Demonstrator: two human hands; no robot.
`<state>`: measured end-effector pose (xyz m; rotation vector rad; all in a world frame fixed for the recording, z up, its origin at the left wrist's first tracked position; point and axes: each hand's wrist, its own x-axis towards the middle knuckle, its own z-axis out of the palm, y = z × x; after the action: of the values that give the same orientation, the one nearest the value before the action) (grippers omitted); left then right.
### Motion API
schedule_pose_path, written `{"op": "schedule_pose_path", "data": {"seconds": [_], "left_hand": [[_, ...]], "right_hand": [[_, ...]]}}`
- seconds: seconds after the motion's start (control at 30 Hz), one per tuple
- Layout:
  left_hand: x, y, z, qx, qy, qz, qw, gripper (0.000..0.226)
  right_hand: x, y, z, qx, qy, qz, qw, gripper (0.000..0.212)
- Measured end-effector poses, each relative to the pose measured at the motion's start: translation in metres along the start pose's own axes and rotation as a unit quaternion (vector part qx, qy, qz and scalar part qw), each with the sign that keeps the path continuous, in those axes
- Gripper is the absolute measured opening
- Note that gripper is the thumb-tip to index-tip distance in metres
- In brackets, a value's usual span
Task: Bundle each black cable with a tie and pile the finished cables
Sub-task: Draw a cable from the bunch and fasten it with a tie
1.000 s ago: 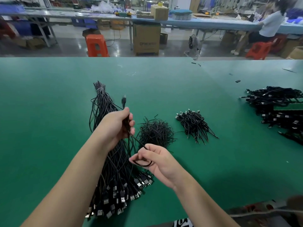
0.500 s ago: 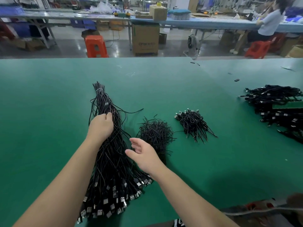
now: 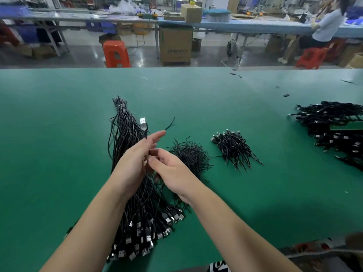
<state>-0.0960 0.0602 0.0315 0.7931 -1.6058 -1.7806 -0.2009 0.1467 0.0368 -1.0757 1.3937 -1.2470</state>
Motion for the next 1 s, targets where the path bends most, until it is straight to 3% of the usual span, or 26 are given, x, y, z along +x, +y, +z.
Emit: {"op": "schedule_pose_path", "data": {"seconds": [0.17, 0.43, 0.6, 0.7, 0.83, 0.9, 1.0], "left_hand": [[-0.006, 0.008, -0.005, -0.032, -0.040, -0.009, 0.999, 0.041], [-0.009, 0.002, -0.025, -0.009, -0.154, -0.079, 0.985, 0.053], [-0.010, 0.002, -0.018, -0.066, -0.129, -0.065, 0.987, 0.053], [-0.007, 0.014, -0.009, -0.164, -0.076, -0.008, 0.984, 0.051], [-0.001, 0.038, -0.012, -0.385, -0.049, -0.001, 0.921, 0.045], [-0.004, 0.045, -0.012, -0.401, -0.103, -0.030, 0.910, 0.044], [-0.011, 0.046, -0.013, -0.407, -0.310, -0.084, 0.855, 0.049]], "right_hand": [[-0.008, 0.001, -0.003, -0.025, -0.016, -0.021, 0.999, 0.034], [-0.016, 0.005, -0.008, -0.052, -0.066, -0.054, 0.995, 0.027], [-0.014, 0.012, -0.004, 0.002, -0.056, -0.023, 0.998, 0.033], [-0.014, 0.017, -0.004, 0.082, -0.068, 0.022, 0.994, 0.038], [-0.018, 0.025, -0.004, 0.175, -0.094, 0.047, 0.979, 0.042], [-0.019, 0.028, -0.005, 0.235, -0.110, 0.051, 0.964, 0.041], [-0.019, 0.031, -0.008, 0.332, -0.128, 0.076, 0.931, 0.039]]}}
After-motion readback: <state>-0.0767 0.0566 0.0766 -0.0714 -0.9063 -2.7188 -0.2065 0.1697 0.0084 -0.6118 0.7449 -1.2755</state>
